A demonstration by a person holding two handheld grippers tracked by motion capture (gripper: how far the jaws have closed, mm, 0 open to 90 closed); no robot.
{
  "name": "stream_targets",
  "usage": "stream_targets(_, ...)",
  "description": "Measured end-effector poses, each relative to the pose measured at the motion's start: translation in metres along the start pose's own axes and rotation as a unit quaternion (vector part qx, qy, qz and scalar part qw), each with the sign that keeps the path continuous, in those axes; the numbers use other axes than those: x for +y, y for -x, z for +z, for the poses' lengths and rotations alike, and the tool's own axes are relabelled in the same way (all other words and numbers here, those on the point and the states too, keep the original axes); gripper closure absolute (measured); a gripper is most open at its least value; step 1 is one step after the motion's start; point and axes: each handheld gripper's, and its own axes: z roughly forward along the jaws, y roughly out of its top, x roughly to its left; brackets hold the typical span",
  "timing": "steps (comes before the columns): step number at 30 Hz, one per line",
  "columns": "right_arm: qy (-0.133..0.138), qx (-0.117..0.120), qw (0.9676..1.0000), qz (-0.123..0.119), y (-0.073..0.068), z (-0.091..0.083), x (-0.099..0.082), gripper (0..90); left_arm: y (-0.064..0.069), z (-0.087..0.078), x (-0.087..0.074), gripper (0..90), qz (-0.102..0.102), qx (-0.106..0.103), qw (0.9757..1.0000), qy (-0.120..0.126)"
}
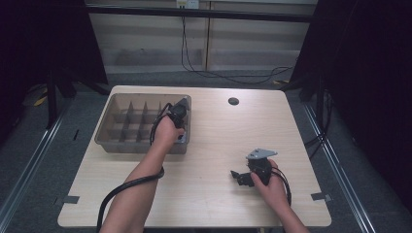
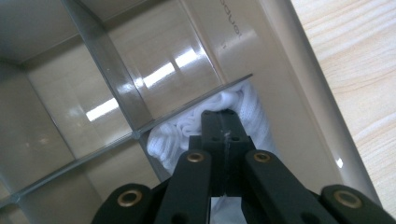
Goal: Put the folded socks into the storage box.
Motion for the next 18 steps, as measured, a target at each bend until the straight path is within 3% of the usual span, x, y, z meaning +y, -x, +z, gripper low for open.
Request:
stream_targets(3, 0.001, 0.000, 1.0000, -0.002, 0.000, 0.000, 0.000, 11.6, -0.002, -0.005, -0.002, 89.4, -0.011, -0.005, 0.9999, 0.009)
stream_targets(7, 0.000, 0.000, 1.0000, 0.000, 0.000, 0.000, 0.000, 11.6, -0.006, -0.014, -0.005, 77.6, -0.022, -0.005, 0.9996, 0.016)
stream_targets(18, 0.001, 0.000, 1.0000, -0.001, 0.000, 0.000, 0.000, 11.6, -0.011, -0.031, -0.011, 64.7, -0.028, -0.007, 0.9991, 0.030)
